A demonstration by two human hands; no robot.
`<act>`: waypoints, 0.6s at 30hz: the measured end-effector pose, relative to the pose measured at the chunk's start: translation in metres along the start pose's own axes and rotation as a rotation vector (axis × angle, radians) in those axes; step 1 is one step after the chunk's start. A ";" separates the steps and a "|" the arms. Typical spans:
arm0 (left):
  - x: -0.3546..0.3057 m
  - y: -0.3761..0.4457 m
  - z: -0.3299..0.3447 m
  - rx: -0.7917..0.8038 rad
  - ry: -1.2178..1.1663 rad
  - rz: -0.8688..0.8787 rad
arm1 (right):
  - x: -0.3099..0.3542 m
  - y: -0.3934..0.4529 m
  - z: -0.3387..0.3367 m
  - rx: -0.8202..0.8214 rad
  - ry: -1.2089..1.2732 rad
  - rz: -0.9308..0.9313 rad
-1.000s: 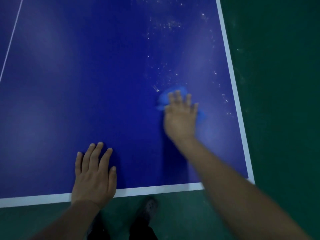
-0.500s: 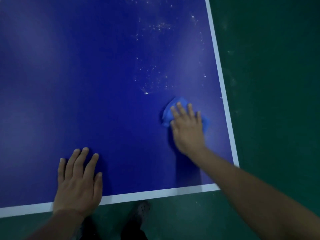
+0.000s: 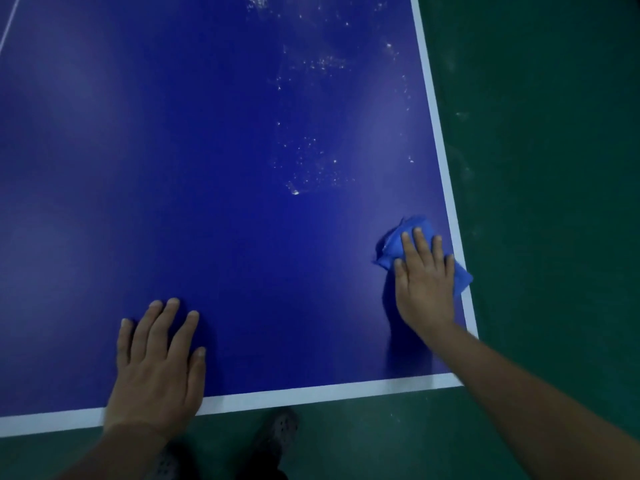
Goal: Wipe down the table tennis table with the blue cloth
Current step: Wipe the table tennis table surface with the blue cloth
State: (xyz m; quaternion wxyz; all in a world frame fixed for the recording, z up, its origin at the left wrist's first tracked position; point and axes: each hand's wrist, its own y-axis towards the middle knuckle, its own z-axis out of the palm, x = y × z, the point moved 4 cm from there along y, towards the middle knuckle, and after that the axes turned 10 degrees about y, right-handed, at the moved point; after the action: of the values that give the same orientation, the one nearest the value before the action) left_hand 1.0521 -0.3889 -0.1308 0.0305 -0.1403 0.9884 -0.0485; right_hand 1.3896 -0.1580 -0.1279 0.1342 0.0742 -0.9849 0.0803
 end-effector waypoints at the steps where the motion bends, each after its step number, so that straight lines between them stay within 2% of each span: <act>1: 0.000 0.001 0.000 -0.003 0.000 -0.001 | -0.005 0.023 -0.006 -0.040 -0.019 0.019; 4: -0.001 0.003 0.001 -0.003 0.000 0.001 | -0.019 0.091 -0.021 -0.107 0.044 0.167; 7: 0.000 0.002 0.002 -0.009 -0.005 0.007 | -0.021 0.095 -0.018 -0.118 0.095 0.242; 14: 0.001 0.000 0.003 -0.008 -0.010 -0.004 | -0.019 -0.092 0.008 -0.112 0.052 0.249; 18: 0.001 0.001 0.002 -0.012 -0.020 -0.001 | -0.030 -0.115 0.011 -0.054 0.036 0.249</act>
State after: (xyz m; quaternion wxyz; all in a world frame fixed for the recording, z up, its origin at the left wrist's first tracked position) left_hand 1.0510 -0.3881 -0.1325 0.0397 -0.1414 0.9883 -0.0410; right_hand 1.4345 -0.2686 -0.1305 0.1428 -0.0538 -0.9857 0.0713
